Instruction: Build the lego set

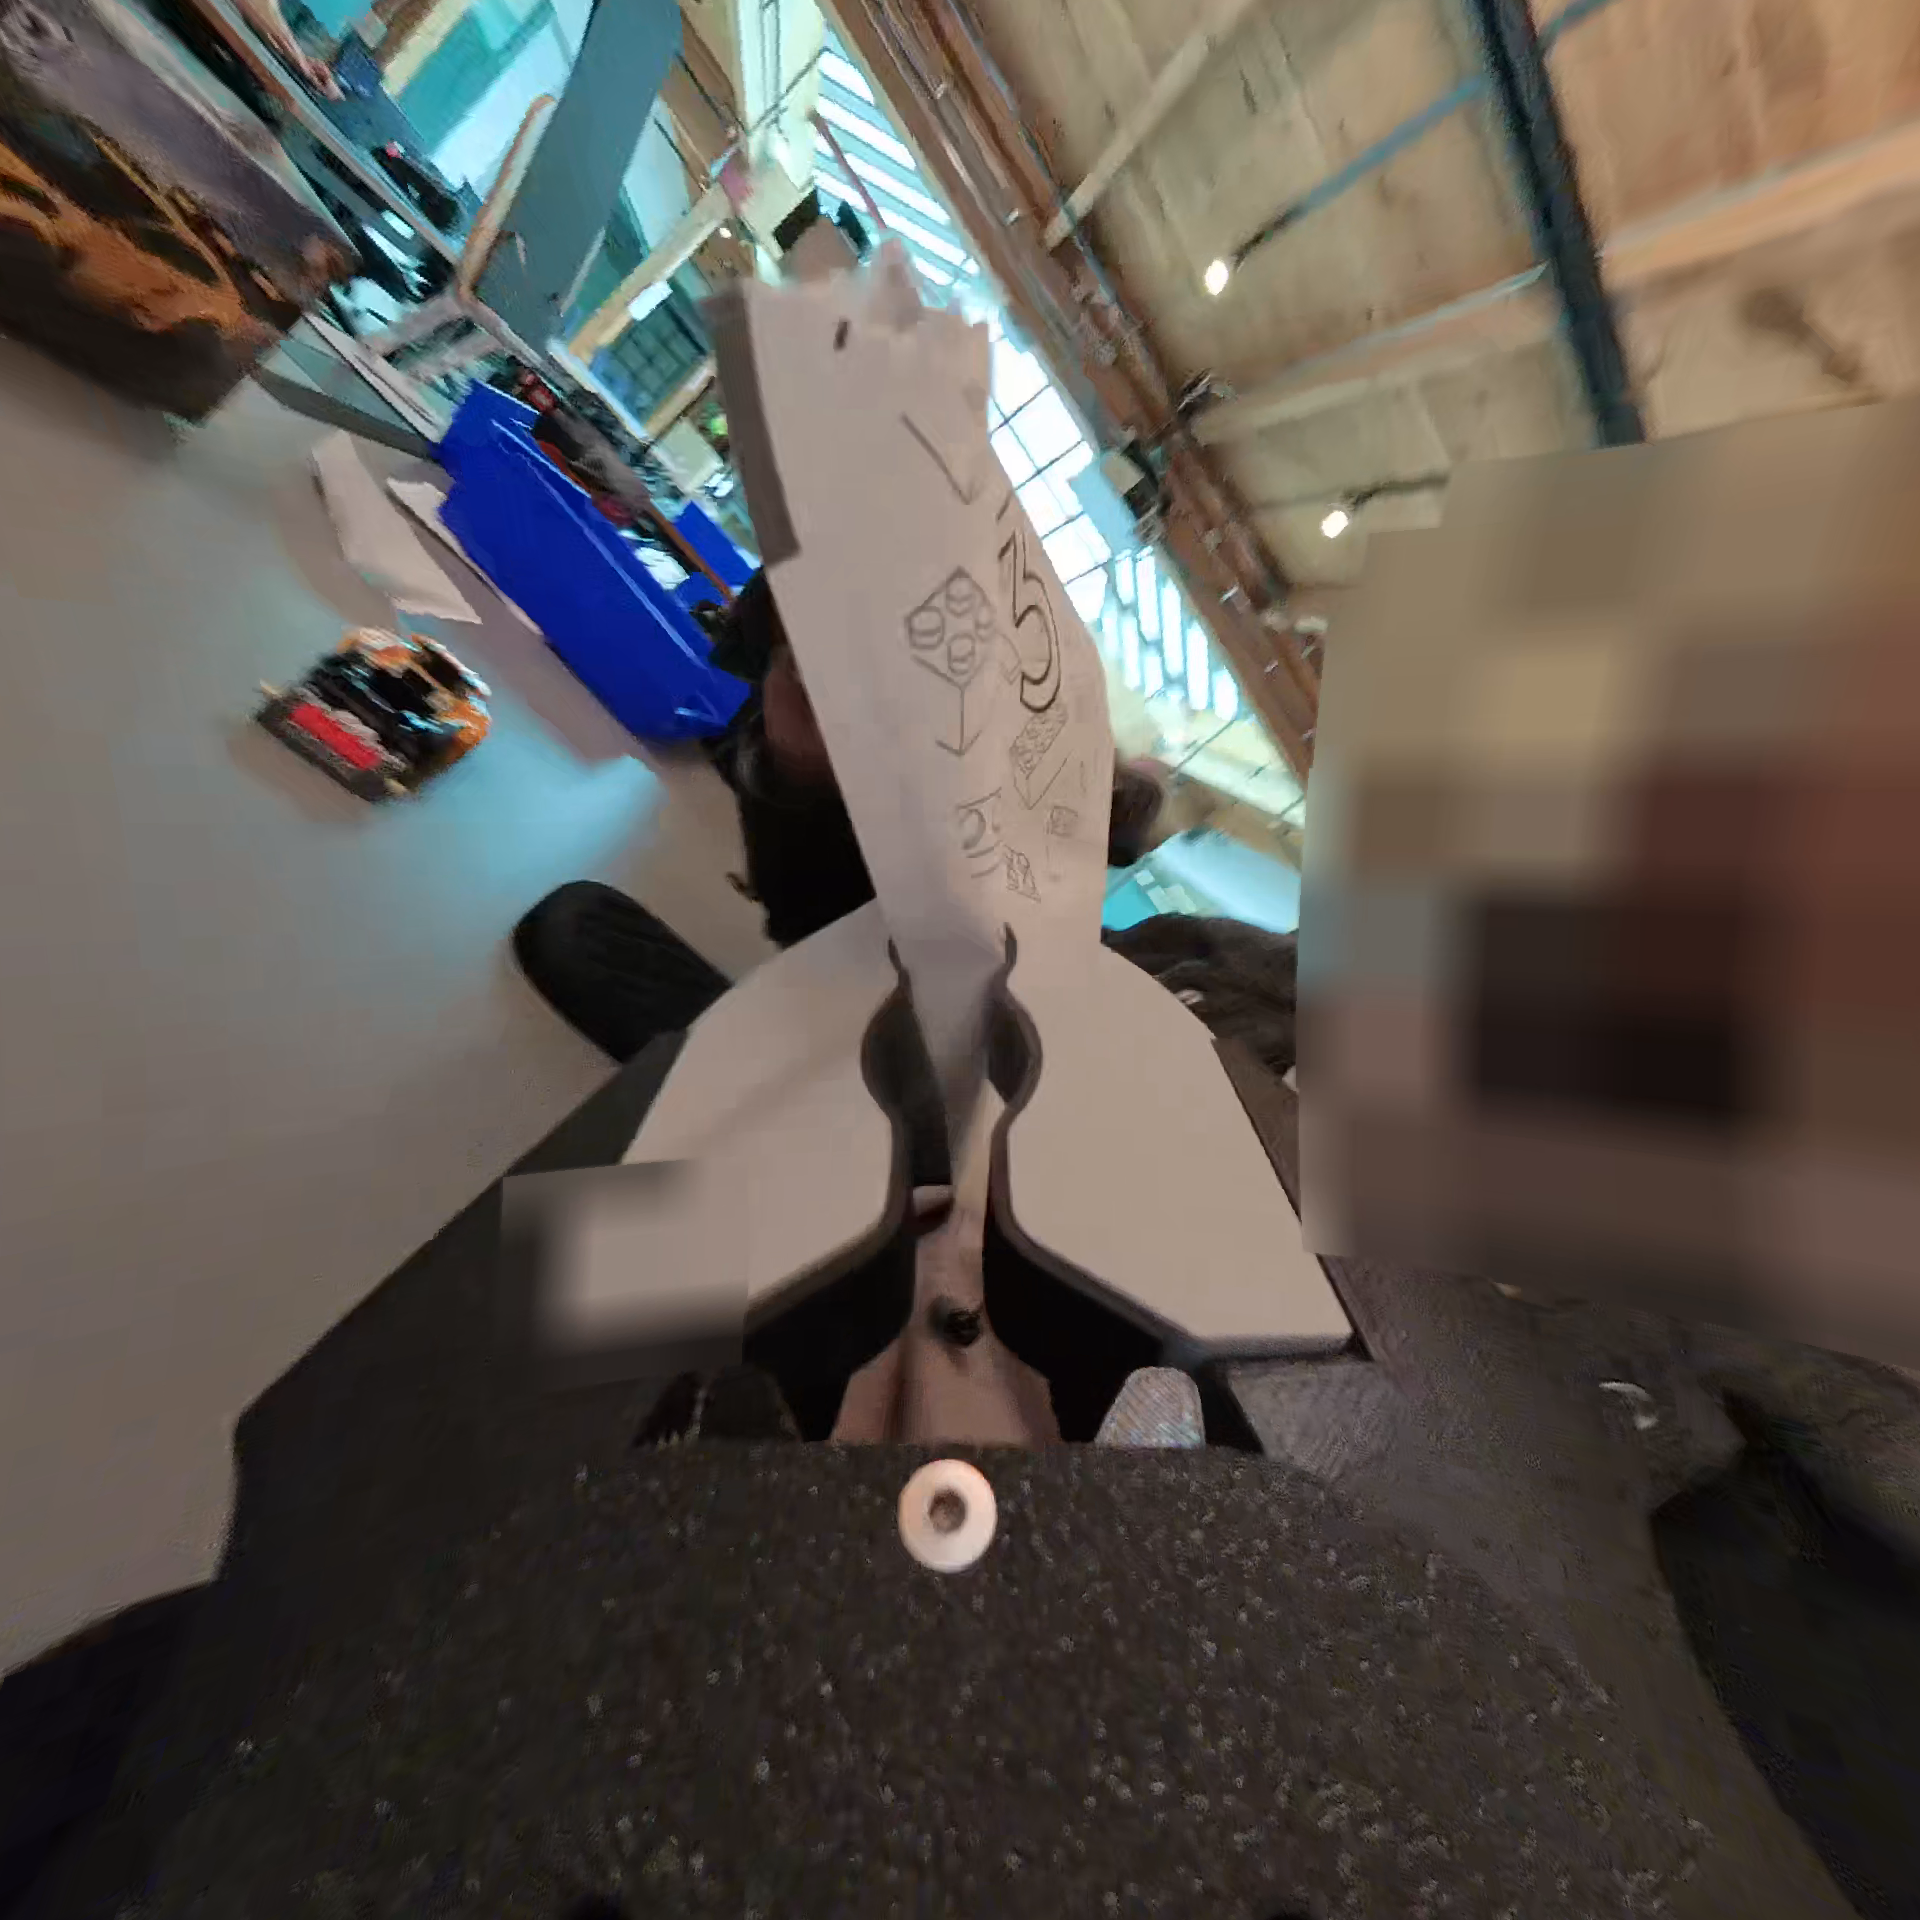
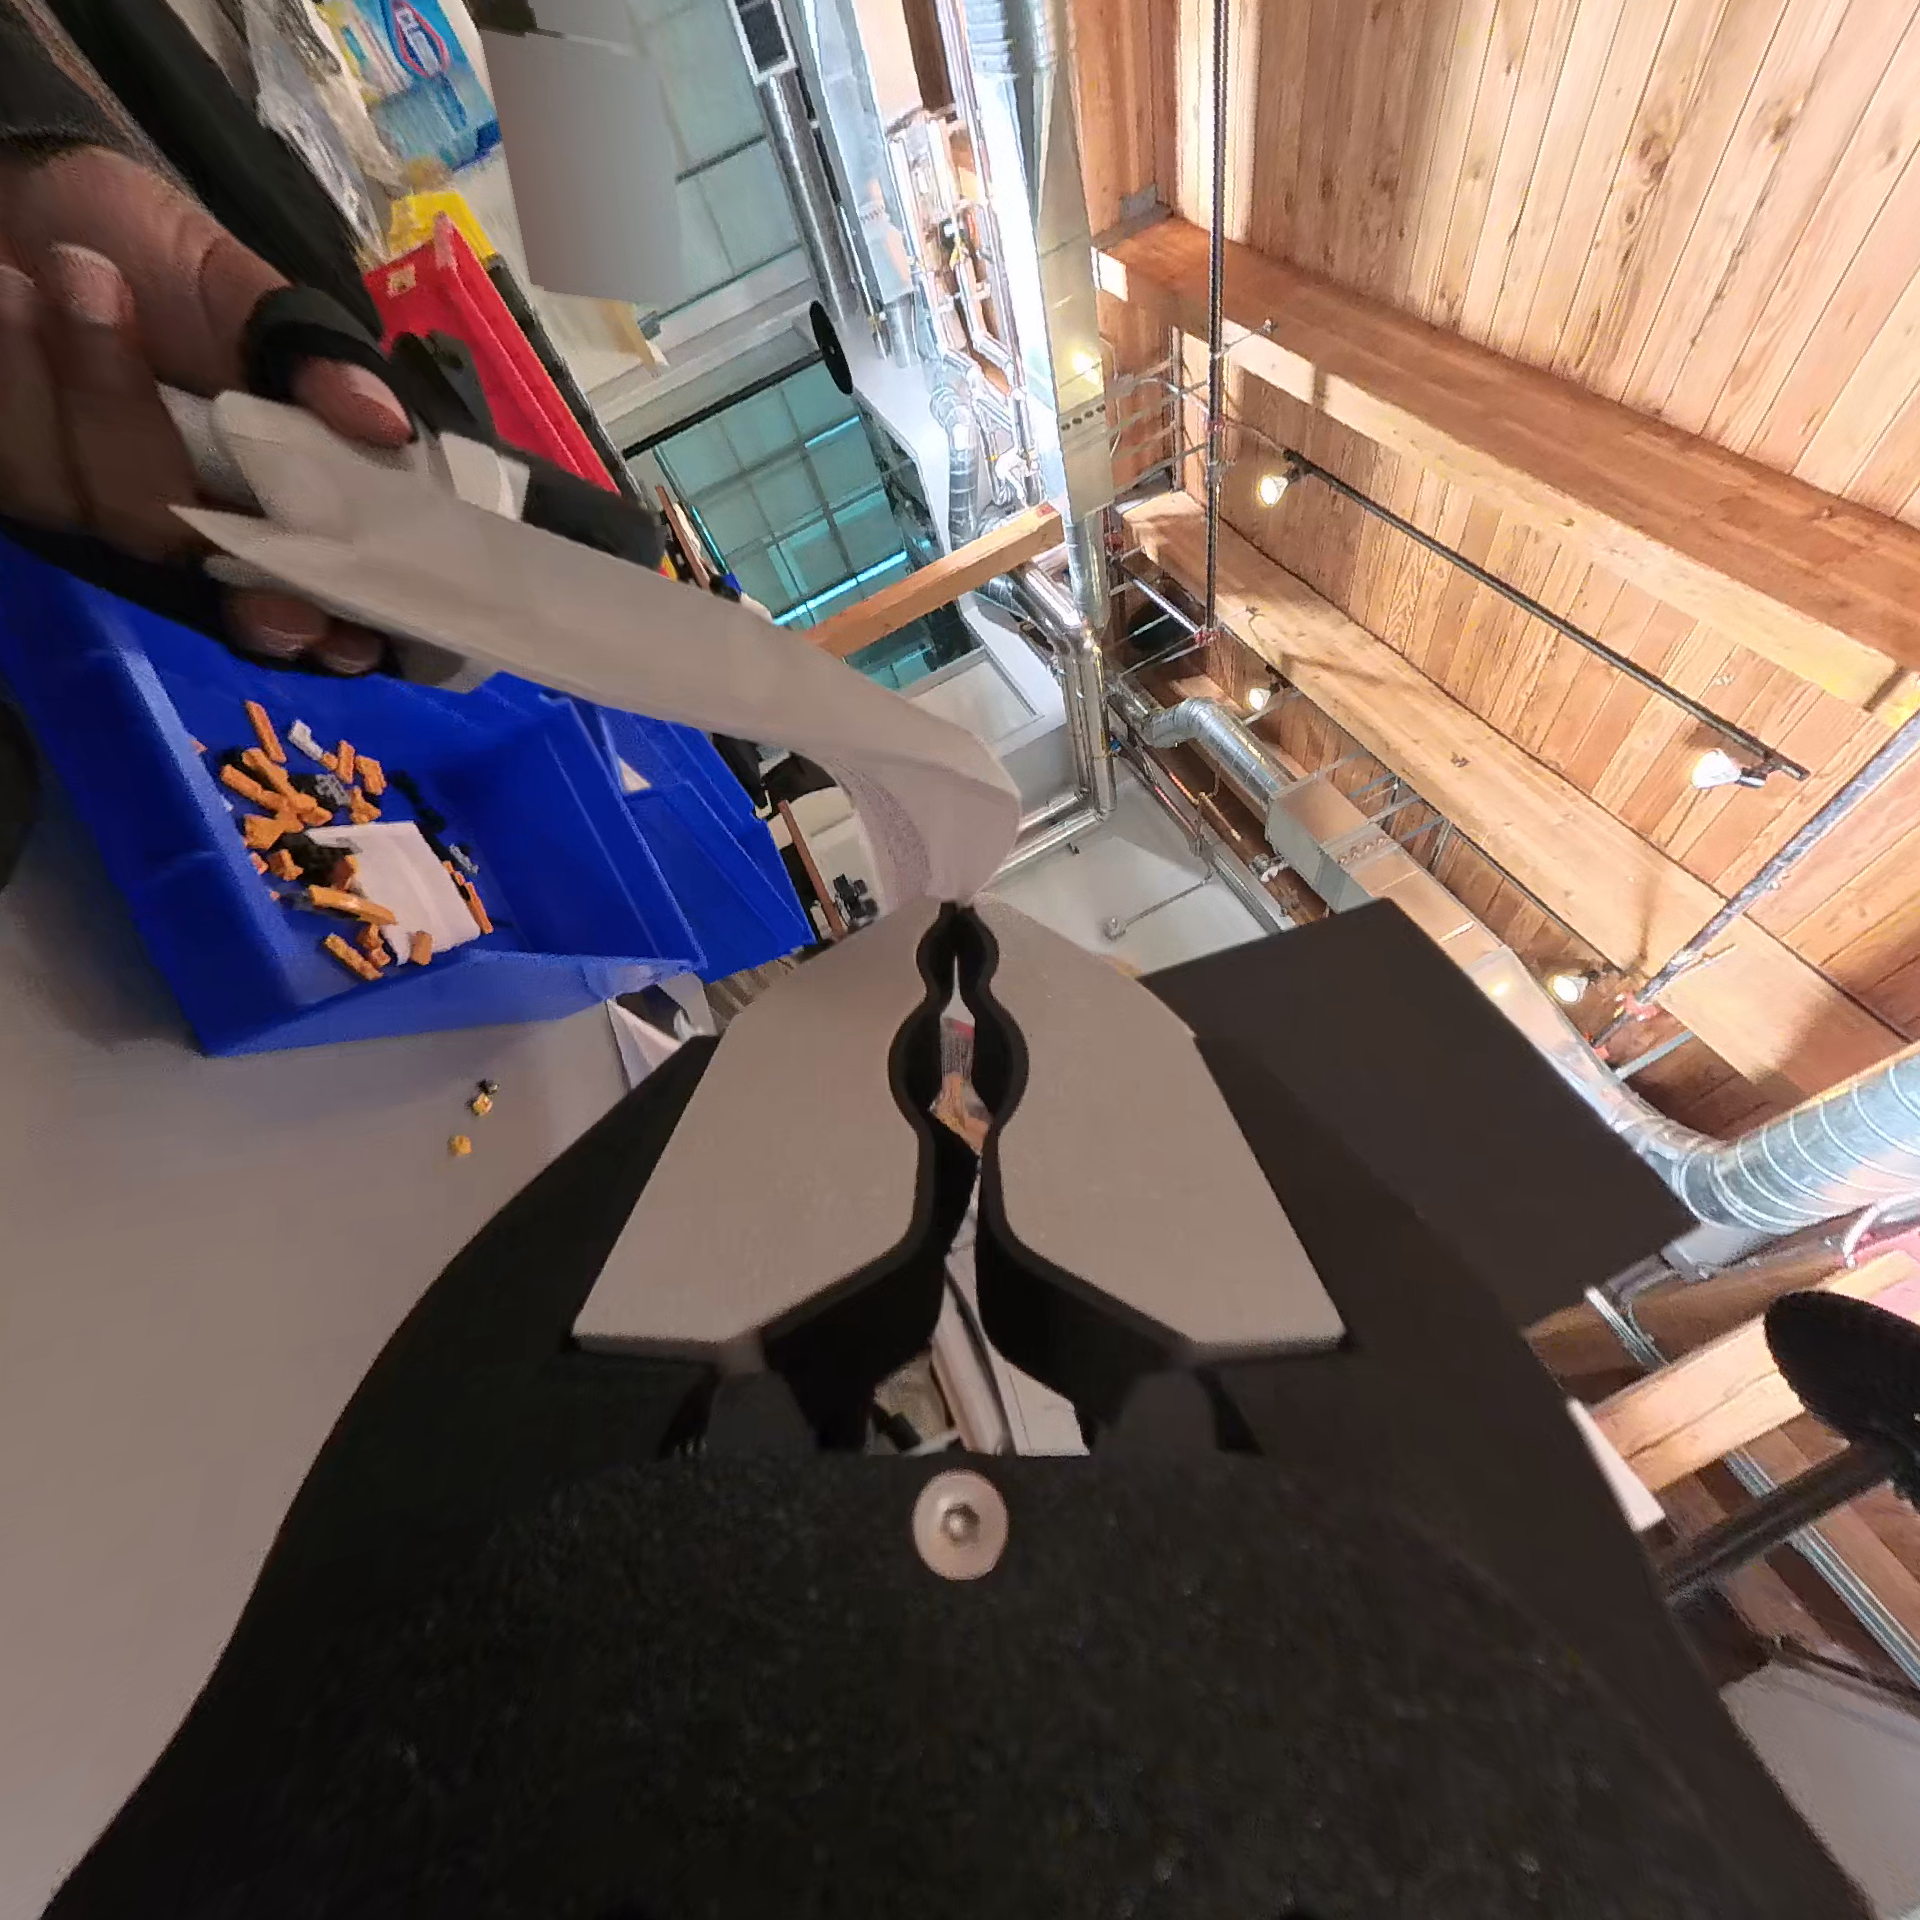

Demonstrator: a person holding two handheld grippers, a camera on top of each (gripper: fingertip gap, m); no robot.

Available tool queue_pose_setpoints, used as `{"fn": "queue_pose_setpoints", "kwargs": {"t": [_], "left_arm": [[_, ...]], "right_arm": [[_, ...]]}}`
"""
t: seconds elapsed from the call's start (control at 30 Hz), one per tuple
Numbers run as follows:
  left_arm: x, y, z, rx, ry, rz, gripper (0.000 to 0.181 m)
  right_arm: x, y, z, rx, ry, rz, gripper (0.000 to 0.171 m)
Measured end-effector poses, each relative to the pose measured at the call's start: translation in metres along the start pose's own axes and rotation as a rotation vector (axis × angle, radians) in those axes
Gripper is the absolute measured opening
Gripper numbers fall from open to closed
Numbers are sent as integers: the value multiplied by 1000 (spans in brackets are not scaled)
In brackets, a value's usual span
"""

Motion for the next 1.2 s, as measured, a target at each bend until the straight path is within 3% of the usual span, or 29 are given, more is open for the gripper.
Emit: {"fn": "queue_pose_setpoints", "kwargs": {"t": [0.03,0.2,0.3,0.43,0.5,0.6,0.7,0.9,1.2], "left_arm": [[-1,-1,0,-17,-39,-16,6],[-7,5,-1,-99,-195,-169,0],[-10,17,-3,-146,-348,-324,0],[-4,27,-3,-216,-553,-428,0],[-3,26,0,-254,-612,-441,0],[-4,22,5,-290,-653,-443,0],[-5,25,3,-281,-655,-457,0],[-1,39,-15,-280,-589,-514,1],[-1,60,-55,-254,-604,-621,0]], "right_arm": [[0,5,3,-16,-7,-1,0],[-9,26,24,-120,-78,-29,4],[-23,33,44,-171,-381,-180,13],[-55,30,63,-229,-1010,-536,69],[-66,23,64,-193,-1192,-637,82],[-73,9,60,-134,-1293,-681,71],[-76,-2,60,-134,-1221,-676,0],[-71,-18,52,-134,-1228,-735,0],[-51,-53,62,-192,-1275,-625,0]]}}
Point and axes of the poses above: each gripper's, where its closed fingertips meet, y back along the fingers, z out of its underside, x = y × z across the jaws, the point moved 5 cm from there along y, back along the fingers, and after that the axes turned 1 degree about -z, right-handed, at the moved point
